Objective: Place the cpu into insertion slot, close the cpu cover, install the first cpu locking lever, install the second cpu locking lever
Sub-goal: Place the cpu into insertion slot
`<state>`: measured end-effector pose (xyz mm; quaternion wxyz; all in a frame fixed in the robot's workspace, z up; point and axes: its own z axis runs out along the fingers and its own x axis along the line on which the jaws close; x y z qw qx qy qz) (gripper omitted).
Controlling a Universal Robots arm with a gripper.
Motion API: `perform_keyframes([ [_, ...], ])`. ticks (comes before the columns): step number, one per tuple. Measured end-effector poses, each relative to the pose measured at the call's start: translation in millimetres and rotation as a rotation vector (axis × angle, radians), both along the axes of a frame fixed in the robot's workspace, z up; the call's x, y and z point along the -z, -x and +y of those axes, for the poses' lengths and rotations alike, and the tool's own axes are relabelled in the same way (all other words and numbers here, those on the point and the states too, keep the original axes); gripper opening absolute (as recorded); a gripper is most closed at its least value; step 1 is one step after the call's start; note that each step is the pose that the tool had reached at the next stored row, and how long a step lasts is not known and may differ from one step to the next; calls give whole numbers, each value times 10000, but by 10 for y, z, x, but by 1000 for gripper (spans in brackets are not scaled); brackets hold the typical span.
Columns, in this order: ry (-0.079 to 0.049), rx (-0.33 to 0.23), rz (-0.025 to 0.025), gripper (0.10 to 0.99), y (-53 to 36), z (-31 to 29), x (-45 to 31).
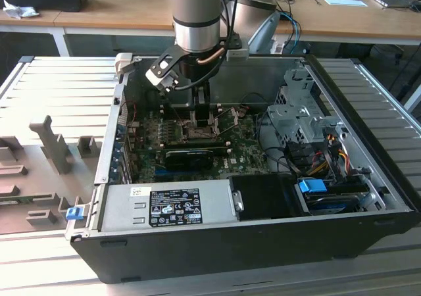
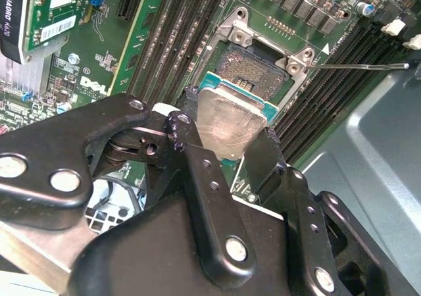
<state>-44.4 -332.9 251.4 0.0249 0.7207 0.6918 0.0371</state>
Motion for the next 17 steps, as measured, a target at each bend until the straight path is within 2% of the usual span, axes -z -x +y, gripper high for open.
perform_keyframes([
  [8, -2, 4, -1, 529, 1, 15, 13],
  [11, -1, 1, -1, 529, 0, 50, 45],
  [13, -1, 2, -1, 529, 7, 83, 99],
  [17, -1, -6, 0, 529, 12, 97, 180],
])
